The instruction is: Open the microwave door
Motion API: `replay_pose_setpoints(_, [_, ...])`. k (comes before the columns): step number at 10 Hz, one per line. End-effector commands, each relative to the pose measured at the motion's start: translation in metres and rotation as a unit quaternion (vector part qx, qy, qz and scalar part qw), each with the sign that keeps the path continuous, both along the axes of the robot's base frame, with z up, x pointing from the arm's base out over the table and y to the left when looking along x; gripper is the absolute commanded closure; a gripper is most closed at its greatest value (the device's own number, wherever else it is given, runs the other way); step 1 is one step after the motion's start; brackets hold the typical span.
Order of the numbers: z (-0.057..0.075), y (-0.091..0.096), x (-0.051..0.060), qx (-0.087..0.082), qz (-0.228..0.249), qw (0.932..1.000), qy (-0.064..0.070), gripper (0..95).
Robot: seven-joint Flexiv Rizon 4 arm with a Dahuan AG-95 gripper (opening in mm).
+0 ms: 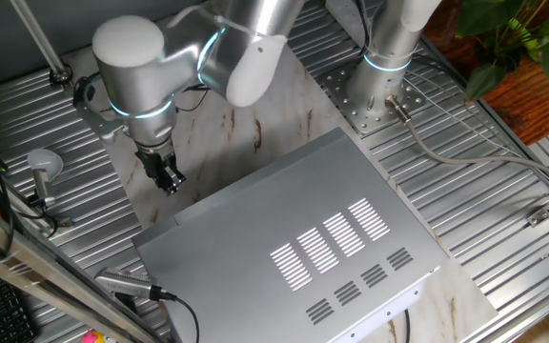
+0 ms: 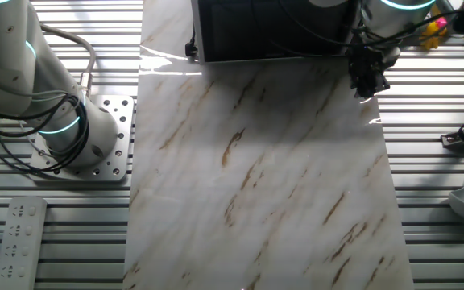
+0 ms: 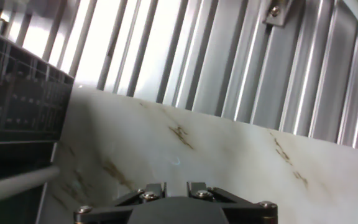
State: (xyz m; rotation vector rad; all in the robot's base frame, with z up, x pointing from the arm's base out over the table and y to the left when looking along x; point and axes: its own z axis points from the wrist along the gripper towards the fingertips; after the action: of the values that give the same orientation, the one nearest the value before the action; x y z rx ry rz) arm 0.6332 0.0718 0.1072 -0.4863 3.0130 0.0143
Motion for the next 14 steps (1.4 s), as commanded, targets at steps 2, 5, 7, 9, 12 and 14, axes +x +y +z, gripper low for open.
replay_pose_setpoints(2, [0.003, 0.0, -0.001, 0.012, 0.011, 0.9999, 0.0, 76.0])
replay_pose_setpoints(5, [0.004, 0.0, -0.002, 0.016, 0.004, 0.9999, -0.001, 95.0])
replay_pose_setpoints(7, [0.006, -0.002, -0.002, 0.017, -0.006, 0.9998, -0.007, 95.0])
replay_pose_setpoints(9, [0.017, -0.022, -0.007, 0.033, -0.013, 0.9994, -0.004, 95.0])
replay_pose_setpoints(12, [0.026, -0.04, -0.013, 0.036, -0.043, 0.9984, 0.004, 95.0])
replay_pose_setpoints(14, [0.026, -0.04, -0.013, 0.061, -0.062, 0.9962, -0.001, 95.0])
